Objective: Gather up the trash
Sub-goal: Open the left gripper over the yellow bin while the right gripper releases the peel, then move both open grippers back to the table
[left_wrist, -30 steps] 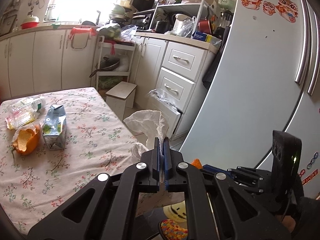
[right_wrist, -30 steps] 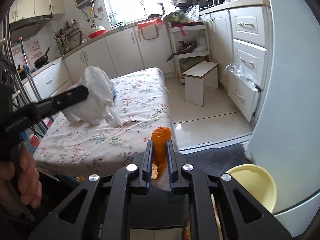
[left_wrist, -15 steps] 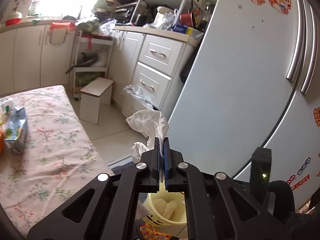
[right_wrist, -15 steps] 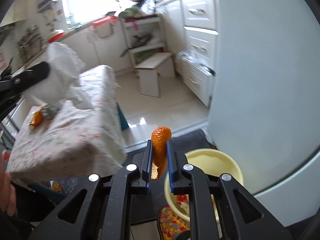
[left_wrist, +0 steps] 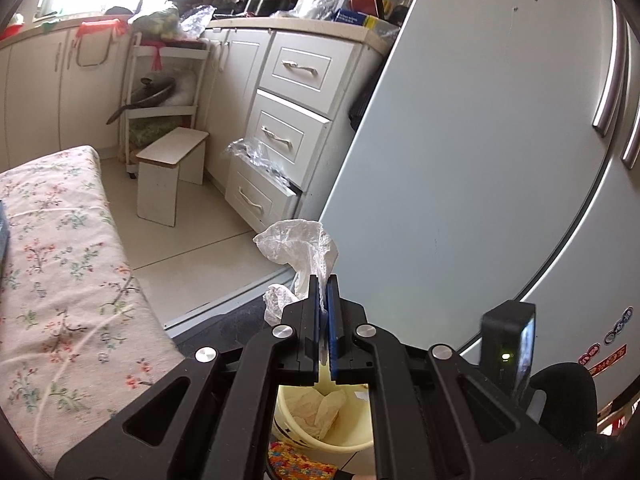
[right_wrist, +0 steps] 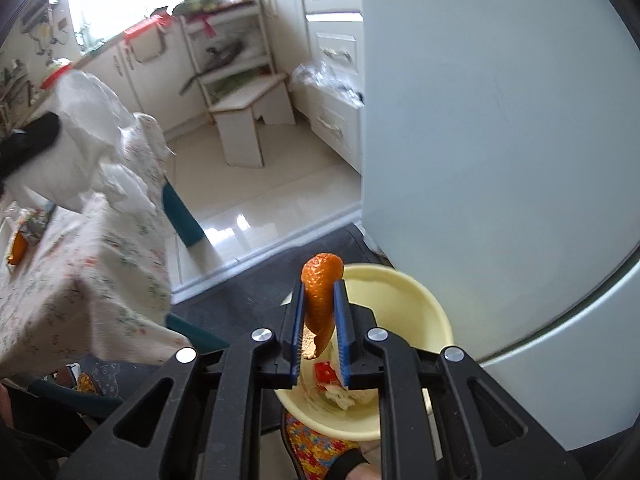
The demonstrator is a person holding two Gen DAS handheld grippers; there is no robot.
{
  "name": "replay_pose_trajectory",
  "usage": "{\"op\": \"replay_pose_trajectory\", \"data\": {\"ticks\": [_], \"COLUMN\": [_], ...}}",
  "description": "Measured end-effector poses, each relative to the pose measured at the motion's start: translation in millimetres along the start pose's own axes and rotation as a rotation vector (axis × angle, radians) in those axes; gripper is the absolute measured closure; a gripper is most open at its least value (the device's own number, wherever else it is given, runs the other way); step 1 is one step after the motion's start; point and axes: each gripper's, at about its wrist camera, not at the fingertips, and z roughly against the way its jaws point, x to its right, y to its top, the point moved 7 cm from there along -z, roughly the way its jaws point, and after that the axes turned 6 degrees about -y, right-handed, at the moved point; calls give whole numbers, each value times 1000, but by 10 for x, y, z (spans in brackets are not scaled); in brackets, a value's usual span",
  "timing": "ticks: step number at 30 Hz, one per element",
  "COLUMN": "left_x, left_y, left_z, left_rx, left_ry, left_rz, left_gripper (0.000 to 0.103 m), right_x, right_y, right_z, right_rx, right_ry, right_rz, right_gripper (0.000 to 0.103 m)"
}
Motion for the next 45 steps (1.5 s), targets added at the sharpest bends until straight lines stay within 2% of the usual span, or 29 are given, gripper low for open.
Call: {"op": "replay_pose_trajectory", "data": {"ticks": [1, 2, 7, 13, 17, 25, 28, 30, 32, 39, 45], "left_x": [12, 16, 17, 2, 75, 345, 432, 407, 359, 226, -63], "left_y": [-5, -3, 3, -61, -150, -450, -621, -684, -681, -459, -254], "left_z": [-37, -62, -158, -222, -314, -808, -1075, -1151, -1118, -640, -56], "left_rx": [-5, -8, -21, -47, -82, -209, -304, -333, -323, -216, -111], "left_ry": [-2, -2, -6, -7, -24, -96, -126, -110, -97, -92, -24], "left_rz": [1, 1, -4, -4, -15, -33, -30, -11, 17, 28, 50], "left_gripper": [100, 100, 100, 100, 100, 100, 91, 66, 54, 41, 33], "right_x": [27, 78, 145, 17, 6, 171, 239, 314, 328, 216, -71], "right_y": [0, 6, 53, -51, -203, -122, -91, -115, -107, -24, -24], "right_z": [-2, 11, 317, 904, 1068, 1072, 1061, 1058, 1061, 1269, 1269], "right_rx": [-1, -1, 53, 143, 143, 174, 186, 187, 191, 303, 316], "right_ry": [-4, 4, 75, 166, 216, 214, 186, 186, 188, 206, 212], "right_rz": [-16, -47, -105, -35, -30, -98, -122, -148, -155, -115, -27], "right_gripper": [74, 69, 67, 51, 50, 48, 48, 48, 48, 41, 39]}}
